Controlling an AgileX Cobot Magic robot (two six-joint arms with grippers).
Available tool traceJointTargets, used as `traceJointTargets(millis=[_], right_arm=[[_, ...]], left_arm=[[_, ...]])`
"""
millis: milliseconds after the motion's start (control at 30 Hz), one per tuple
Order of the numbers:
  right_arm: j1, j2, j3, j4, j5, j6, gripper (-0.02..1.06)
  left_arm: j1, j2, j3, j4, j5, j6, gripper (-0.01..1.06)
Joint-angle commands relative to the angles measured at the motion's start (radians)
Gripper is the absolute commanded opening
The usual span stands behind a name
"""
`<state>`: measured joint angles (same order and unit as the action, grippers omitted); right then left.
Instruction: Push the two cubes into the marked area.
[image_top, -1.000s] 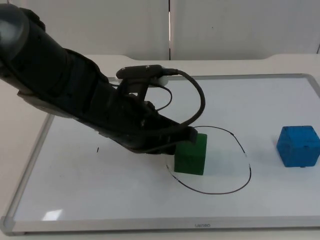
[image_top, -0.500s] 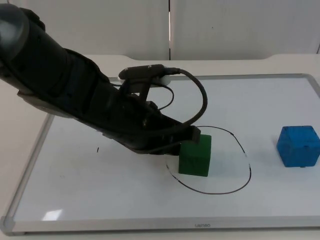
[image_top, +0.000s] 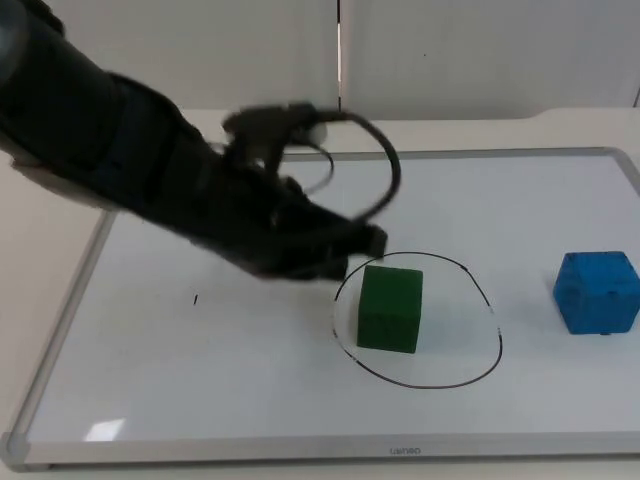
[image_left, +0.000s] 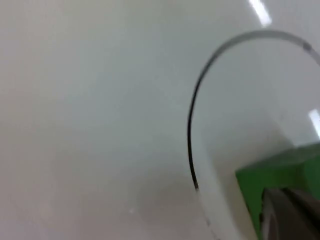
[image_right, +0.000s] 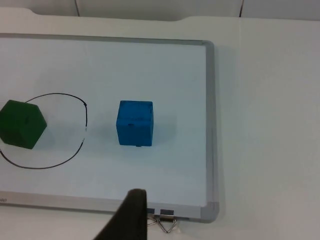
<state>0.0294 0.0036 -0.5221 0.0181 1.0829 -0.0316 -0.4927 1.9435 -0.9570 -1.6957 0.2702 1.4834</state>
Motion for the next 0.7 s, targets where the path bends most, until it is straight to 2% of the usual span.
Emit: traceJointTargets(millis=[0,200,333,667], right_arm=[[0.001,-0.004,0.007,0.006,-0.005,0.001,1.05],[0.001,-0.004,0.007,0.006,-0.005,0.001,1.05],[0.001,-0.004,0.007,0.006,-0.005,0.001,1.05],[0.001,-0.004,0.007,0.008,-0.005,0.001,1.05]], left_arm=[[0.022,-0.09,-0.005,0.045,0.004,-0.023,0.0],[0.065,-0.331,-0.005,0.092,0.002,-0.026,0.0],[0.065,-0.438,-0.005,0.132,-0.021,-0.037,0.0],[0.065,-0.613,-0.005,0.255,-0.014,-0.184,0.0]])
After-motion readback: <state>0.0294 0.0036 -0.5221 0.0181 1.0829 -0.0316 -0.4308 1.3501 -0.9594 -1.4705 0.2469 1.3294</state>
